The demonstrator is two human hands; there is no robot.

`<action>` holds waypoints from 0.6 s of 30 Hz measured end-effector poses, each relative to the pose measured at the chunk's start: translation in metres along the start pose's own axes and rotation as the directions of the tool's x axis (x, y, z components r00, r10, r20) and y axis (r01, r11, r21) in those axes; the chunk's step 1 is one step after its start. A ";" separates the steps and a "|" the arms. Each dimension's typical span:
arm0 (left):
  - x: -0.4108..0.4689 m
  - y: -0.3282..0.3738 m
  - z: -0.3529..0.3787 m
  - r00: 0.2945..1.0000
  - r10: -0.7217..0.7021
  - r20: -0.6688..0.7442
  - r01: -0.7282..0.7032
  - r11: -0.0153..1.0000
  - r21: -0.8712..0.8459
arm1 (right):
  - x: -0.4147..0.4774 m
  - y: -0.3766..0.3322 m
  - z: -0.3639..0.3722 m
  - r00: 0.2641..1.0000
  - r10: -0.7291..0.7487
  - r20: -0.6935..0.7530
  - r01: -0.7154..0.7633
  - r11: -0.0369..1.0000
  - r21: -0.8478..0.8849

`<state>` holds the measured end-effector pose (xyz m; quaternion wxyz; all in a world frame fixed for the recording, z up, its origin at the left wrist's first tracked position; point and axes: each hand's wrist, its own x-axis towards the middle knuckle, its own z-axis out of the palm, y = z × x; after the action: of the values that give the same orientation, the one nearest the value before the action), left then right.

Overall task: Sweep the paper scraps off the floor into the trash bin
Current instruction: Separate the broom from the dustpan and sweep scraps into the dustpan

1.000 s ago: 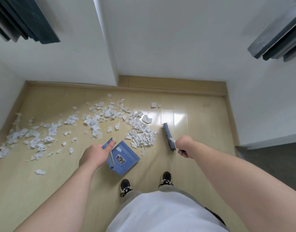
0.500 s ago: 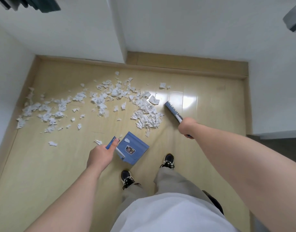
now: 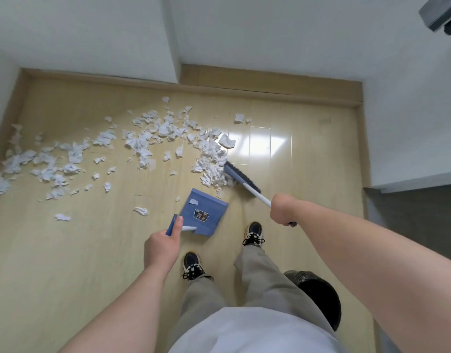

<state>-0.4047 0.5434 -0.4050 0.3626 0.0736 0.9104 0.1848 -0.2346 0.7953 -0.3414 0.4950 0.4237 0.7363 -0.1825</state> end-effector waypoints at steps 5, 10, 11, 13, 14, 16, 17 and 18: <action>0.008 0.004 -0.006 0.999 0.044 0.000 -0.044 0.999 0.022 | -0.034 -0.013 0.021 0.998 -0.060 0.031 0.061 0.998 -0.016; 0.016 0.000 -0.017 0.997 0.079 0.019 -0.080 0.993 0.090 | -0.063 -0.020 0.027 0.995 -0.095 0.043 0.097 0.994 -0.054; 0.016 0.000 -0.016 0.996 0.084 0.022 -0.086 0.992 0.093 | -0.067 -0.019 0.025 0.995 -0.093 0.044 0.096 0.994 -0.057; 0.012 -0.001 -0.017 0.996 0.091 0.024 -0.093 0.993 0.075 | -0.073 -0.014 0.018 0.997 -0.072 0.038 0.073 0.997 -0.038; 0.010 -0.002 -0.016 0.995 0.092 0.026 -0.094 0.993 0.066 | -0.076 -0.010 0.013 0.998 -0.059 0.034 0.060 0.998 -0.021; 0.006 -0.002 -0.016 0.995 0.098 0.033 -0.100 0.993 0.058 | -0.079 -0.001 0.002 0.999 -0.034 0.028 0.033 0.999 0.033; 0.005 -0.003 -0.016 0.994 0.100 0.036 -0.102 0.993 0.055 | -0.080 0.004 -0.004 0.999 -0.026 0.025 0.025 0.998 0.062; 0.004 -0.004 -0.017 0.994 0.100 0.038 -0.102 0.993 0.054 | -0.082 0.008 -0.010 1.000 -0.021 0.019 0.019 0.996 0.084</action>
<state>-0.4187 0.5359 -0.3979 0.3667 0.1330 0.9038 0.1761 -0.2218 0.7703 -0.2635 0.4824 0.4348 0.7272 -0.2223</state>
